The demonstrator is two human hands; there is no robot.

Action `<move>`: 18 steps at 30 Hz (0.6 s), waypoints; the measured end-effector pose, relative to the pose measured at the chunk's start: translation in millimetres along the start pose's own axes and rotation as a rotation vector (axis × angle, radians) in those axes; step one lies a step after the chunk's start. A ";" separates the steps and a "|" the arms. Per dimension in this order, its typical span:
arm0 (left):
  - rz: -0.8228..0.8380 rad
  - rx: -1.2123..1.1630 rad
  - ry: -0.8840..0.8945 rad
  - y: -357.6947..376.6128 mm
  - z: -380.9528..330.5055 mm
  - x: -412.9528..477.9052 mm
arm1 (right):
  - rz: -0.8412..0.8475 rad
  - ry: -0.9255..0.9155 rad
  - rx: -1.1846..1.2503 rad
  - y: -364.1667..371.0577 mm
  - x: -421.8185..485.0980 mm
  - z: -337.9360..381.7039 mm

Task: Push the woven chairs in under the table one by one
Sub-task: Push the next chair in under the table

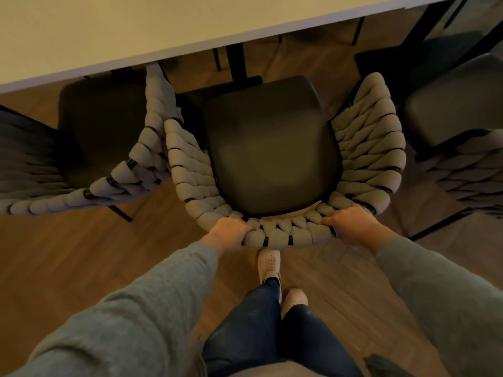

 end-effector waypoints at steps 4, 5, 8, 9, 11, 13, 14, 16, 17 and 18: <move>-0.002 -0.034 0.029 -0.8 -5.6 11.5 | -0.011 -0.010 -0.010 2.1 2.3 -16.4; 0.001 -0.036 0.031 -1.0 -5.5 13.3 | -0.021 -0.013 -0.014 2.3 2.8 -18.3; 0.008 -0.064 0.019 -1.3 -5.8 14.2 | -0.057 -0.015 -0.024 3.3 2.2 -19.0; 0.005 -0.074 0.018 -2.4 -6.5 14.3 | -0.063 -0.015 -0.023 4.0 2.3 -20.2; -0.006 -0.078 0.022 -6.8 -10.6 15.3 | -0.073 -0.018 -0.024 4.3 0.1 -25.8; -0.008 -0.058 0.028 -13.4 -16.8 17.4 | -0.082 -0.010 -0.021 1.8 -4.7 -33.5; -0.009 -0.044 0.032 -18.5 -20.1 18.4 | -0.078 -0.003 -0.015 0.4 -7.5 -36.9; -0.022 -0.010 0.037 -31.8 -23.2 21.4 | -0.076 0.010 -0.010 -3.3 -9.4 -43.5; -0.034 0.003 0.040 -38.9 -22.7 23.1 | -0.076 0.021 -0.006 -6.4 -8.4 -46.7; -0.040 0.011 0.042 -46.3 -21.1 24.7 | -0.076 0.031 0.009 -10.4 -6.3 -50.0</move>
Point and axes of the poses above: each hand's wrist, its own x-axis towards the middle knuckle, its own y-axis out of the palm, z = x × y, the point moved 4 cm from there along x, towards the middle knuckle, and after that the axes turned 10 degrees about -x, right-handed, at the moved point
